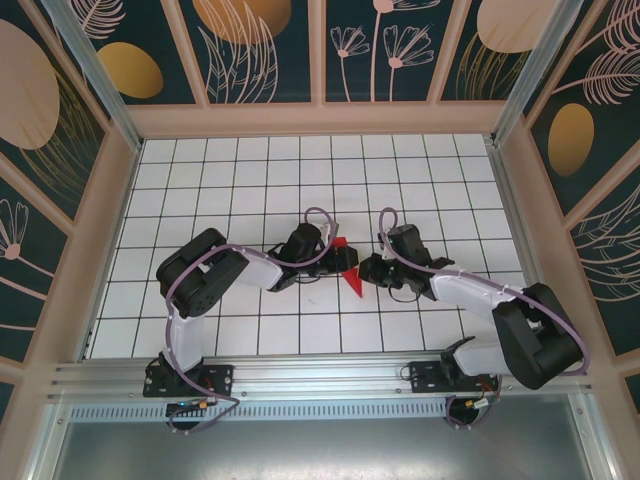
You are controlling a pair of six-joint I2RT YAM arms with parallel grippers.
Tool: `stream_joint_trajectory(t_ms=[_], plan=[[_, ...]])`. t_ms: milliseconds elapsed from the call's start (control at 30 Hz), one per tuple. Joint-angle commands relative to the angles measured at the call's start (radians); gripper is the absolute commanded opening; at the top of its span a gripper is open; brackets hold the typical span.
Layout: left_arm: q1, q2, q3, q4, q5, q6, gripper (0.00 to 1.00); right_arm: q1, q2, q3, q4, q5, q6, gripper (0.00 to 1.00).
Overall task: Fold a paper plane with a square sheet of paper (pick it up from the middle)
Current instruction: Fold the wing for the fifth time at the center of the table.
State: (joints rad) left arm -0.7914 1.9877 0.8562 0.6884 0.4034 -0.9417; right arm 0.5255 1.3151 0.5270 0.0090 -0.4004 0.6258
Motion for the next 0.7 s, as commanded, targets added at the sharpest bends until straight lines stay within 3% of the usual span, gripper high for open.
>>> stream_joint_trajectory(t_ms=[0, 200, 667], plan=[[0.002, 0.051, 0.003, -0.102, -0.031, 0.030, 0.50, 0.000, 0.017, 0.004, 0.060, -0.129, 0.006, 0.07], [0.001, 0.059, 0.017, -0.108, -0.021, 0.031, 0.50, -0.001, 0.118, 0.015, 0.107, -0.196, 0.003, 0.03], [0.006, 0.073, 0.031, -0.142, -0.023, 0.056, 0.49, -0.060, 0.237, -0.030, 0.125, -0.181, -0.016, 0.03]])
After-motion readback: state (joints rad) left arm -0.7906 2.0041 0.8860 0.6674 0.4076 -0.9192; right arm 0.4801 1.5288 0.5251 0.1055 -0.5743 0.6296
